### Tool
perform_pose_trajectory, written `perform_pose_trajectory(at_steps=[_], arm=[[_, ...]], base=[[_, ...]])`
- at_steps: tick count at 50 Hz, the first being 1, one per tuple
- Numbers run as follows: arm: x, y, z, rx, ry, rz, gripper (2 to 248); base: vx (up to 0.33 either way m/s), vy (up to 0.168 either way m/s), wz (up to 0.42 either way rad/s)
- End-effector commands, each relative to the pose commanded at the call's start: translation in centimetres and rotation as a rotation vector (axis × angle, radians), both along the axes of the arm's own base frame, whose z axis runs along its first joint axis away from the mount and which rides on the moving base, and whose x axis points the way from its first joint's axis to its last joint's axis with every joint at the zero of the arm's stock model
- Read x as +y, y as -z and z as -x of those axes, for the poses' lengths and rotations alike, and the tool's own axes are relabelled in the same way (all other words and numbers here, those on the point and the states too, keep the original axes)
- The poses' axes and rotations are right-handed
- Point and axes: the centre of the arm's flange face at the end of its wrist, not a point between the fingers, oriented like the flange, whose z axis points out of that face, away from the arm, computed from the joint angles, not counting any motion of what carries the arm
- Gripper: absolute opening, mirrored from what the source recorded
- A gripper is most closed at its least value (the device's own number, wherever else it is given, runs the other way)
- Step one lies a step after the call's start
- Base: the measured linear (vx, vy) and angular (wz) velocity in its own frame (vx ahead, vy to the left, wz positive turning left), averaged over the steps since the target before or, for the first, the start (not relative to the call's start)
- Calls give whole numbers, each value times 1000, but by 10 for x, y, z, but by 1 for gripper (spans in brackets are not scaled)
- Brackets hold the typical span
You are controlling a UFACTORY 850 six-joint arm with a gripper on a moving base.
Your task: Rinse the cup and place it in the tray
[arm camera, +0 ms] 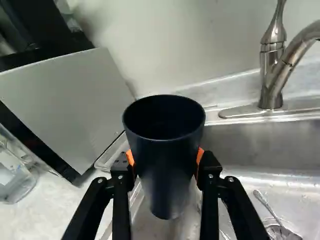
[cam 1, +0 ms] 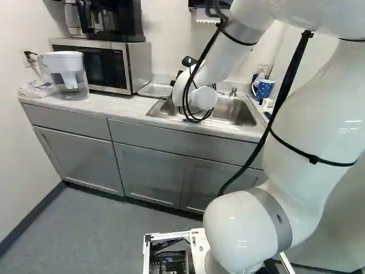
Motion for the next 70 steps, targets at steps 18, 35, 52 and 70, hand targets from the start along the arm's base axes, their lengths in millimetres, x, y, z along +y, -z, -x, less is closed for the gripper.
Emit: perform_pose_trajectory(at_steps=[18, 35, 52, 70], arm=[[0, 1, 0, 40, 33, -183, 125], [0, 1, 0, 64, 64, -357, 125], [0, 1, 0, 88, 96, -531, 125], [0, 1, 0, 114, 129, -716, 125]], base=[[0, 0, 0], [0, 0, 0], [0, 0, 0], [0, 0, 0]])
